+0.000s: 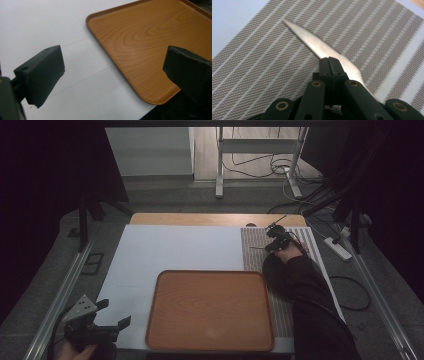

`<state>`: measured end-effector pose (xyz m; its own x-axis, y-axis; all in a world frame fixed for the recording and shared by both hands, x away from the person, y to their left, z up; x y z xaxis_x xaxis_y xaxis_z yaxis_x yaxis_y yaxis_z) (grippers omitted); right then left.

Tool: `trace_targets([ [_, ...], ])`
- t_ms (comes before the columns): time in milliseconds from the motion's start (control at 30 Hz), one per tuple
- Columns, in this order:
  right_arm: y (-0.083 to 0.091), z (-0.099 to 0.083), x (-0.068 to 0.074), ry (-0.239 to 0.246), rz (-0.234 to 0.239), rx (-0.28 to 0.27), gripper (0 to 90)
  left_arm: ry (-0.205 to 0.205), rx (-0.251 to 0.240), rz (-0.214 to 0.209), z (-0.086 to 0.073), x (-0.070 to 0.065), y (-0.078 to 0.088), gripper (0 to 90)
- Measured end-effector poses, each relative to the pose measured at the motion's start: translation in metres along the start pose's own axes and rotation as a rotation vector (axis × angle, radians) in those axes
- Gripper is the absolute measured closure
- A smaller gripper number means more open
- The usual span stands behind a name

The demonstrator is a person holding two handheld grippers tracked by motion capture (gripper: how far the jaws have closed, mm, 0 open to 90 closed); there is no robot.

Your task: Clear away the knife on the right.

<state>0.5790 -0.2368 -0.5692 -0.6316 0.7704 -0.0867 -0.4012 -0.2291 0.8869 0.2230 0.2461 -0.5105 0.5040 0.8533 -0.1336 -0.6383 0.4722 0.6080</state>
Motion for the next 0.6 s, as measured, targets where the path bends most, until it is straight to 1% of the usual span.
trace_targets([
  [33,0.000,0.000,-0.004,-0.015,0.000,-0.004,90.0,-0.001,0.001,0.000,0.000,0.000,0.000,3.8],
  [200,0.000,-0.002,-0.026,-0.070,-0.044,-0.008,90.0,-0.002,0.003,0.001,0.000,0.000,0.000,3.8],
  [267,0.000,-0.004,-0.033,-0.086,-0.056,-0.014,90.0,-0.002,0.002,0.001,0.000,0.000,0.000,3.8],
  [333,0.001,-0.006,-0.040,-0.096,-0.083,-0.013,90.0,-0.002,0.003,0.002,0.000,0.000,0.000,3.8],
  [367,0.001,-0.007,-0.044,-0.107,-0.092,-0.016,90.0,-0.003,0.003,0.002,0.000,0.000,0.000,3.8],
  [400,0.002,-0.008,-0.046,-0.121,-0.089,-0.019,90.0,-0.003,0.003,0.003,0.000,0.000,0.000,3.8],
  [467,0.004,-0.012,-0.053,-0.138,-0.112,-0.016,90.0,-0.005,0.005,0.004,0.000,0.000,0.000,3.8],
  [533,0.005,-0.015,-0.058,-0.159,-0.119,-0.019,90.0,-0.006,0.005,0.005,0.000,0.000,0.000,3.8],
  [600,0.007,-0.019,-0.064,-0.171,-0.149,-0.010,90.0,-0.007,0.005,0.005,0.000,-0.001,0.000,3.8],
])
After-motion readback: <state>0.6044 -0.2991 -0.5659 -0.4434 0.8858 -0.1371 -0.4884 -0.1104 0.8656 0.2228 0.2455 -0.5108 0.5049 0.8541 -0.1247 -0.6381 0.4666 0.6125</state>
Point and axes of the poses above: each handheld gripper's, and its own axes: y roughly backward along the jaws, z roughly out of its top, x roughly to its left, the point moved 8 cm from there along -y, roughly forward along the jaws, and after that the axes turned 1 degree about -z, right-handed, at the moved point
